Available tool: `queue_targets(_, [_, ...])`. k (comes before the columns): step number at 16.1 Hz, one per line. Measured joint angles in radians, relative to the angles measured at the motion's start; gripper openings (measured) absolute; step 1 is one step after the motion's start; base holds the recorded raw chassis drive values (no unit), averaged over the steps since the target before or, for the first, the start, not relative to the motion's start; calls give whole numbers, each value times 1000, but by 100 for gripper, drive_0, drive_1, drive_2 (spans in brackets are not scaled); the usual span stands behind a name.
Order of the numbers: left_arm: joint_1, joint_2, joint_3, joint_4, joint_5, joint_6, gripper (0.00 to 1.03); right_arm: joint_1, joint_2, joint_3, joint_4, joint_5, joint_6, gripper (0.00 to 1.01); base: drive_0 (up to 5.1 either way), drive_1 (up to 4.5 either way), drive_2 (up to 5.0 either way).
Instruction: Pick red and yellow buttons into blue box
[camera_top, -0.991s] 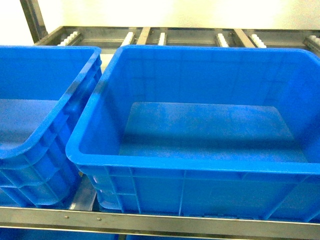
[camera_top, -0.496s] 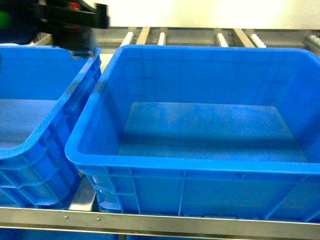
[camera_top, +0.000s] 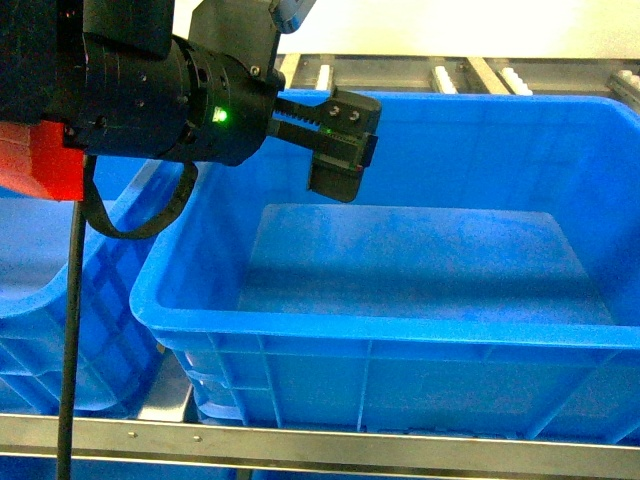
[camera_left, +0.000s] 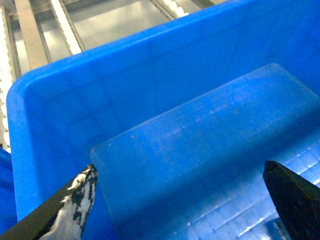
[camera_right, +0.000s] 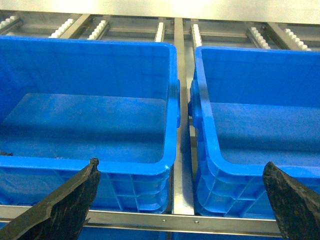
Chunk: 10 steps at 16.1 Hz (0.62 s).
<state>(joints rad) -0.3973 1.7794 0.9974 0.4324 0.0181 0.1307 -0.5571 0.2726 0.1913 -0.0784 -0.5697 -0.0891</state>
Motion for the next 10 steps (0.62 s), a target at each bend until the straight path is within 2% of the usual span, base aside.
queue_targets(2, [-1,-2,0,32,-27,1,97,0,0,0,0,0,0,98,0,0,0])
queue_targets(5, [19,-26,-2,95,-38,5,98,0,0,0,0,0,0,98,0,0,0])
queue_targets(10, [87,-98,-48,176,-42,-2,98,0,0,0,0,0,0,98,0,0,0])
